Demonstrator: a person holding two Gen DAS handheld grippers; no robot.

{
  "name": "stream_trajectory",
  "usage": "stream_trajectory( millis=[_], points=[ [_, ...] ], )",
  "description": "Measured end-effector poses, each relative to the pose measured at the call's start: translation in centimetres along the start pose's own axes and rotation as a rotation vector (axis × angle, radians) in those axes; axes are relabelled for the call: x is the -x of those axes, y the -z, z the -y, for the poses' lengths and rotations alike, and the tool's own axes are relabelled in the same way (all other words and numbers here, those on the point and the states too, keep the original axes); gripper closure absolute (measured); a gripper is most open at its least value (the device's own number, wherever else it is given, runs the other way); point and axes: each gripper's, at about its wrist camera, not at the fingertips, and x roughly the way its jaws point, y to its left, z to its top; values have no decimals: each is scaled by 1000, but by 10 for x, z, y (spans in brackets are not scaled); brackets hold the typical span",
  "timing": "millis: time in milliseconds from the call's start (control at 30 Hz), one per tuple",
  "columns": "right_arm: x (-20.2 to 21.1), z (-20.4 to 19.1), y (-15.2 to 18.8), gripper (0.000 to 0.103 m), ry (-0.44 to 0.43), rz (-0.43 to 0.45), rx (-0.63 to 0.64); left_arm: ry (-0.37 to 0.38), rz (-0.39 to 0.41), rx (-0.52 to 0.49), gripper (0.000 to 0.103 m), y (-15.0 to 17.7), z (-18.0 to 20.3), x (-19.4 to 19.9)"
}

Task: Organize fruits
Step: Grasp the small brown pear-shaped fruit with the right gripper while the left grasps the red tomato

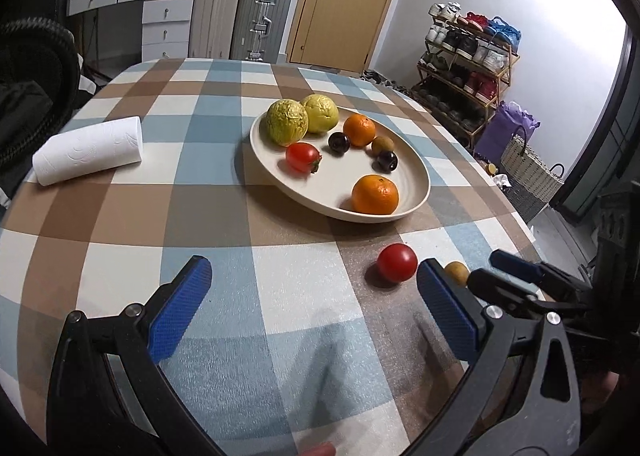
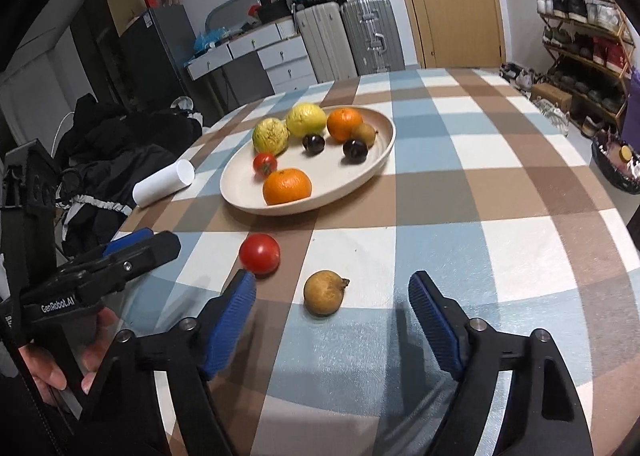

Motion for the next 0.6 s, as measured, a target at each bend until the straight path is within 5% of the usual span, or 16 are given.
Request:
stream_trajectory(
  millis=[233, 600],
  points=[
    [-8, 1, -4, 62, -2, -26, -3, 9, -27, 17, 1, -6, -3, -15],
    [-16, -7, -2, 77, 4, -66, 42, 18, -37, 24, 1, -9, -5, -21]
  ],
)
